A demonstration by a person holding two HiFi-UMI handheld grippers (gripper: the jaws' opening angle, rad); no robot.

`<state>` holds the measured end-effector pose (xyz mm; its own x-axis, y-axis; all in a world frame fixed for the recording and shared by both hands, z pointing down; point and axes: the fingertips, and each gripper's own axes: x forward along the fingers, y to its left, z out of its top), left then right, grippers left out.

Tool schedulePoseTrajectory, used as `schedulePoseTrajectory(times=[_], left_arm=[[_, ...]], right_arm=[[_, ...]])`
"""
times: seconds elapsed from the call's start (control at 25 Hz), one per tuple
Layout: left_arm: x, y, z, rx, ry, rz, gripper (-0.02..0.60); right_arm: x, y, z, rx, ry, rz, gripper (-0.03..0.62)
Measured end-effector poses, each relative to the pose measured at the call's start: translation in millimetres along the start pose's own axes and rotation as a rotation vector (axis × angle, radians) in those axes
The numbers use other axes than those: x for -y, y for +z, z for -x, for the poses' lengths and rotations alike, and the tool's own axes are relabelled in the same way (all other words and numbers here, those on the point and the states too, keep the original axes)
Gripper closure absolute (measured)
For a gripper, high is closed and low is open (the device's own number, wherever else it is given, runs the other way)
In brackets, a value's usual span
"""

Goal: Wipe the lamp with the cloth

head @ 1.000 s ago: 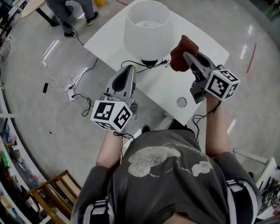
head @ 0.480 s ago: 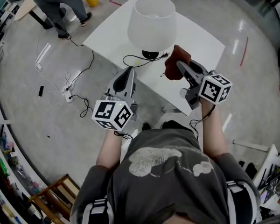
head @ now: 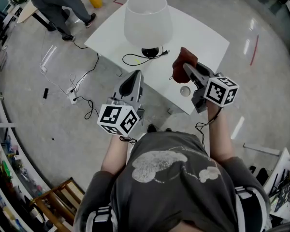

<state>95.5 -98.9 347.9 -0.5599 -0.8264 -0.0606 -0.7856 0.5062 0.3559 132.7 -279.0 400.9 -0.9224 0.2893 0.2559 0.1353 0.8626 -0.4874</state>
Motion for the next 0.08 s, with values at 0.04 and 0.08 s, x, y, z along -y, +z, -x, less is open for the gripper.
schedulePoseTrajectory(times=[0.04,0.08], left_arm=[[5.2,-0.7,1.4,0.001,0.005,0.002,0.574],[10.6,-1.3,2.7,0.002,0.009,0.005,0.574]], right_arm=[[1.1,-0.4,4.5,-0.006,-0.001,0.008,0.503],[2.1,-0.6,9.2,-0.011,0.000,0.016,0.503]])
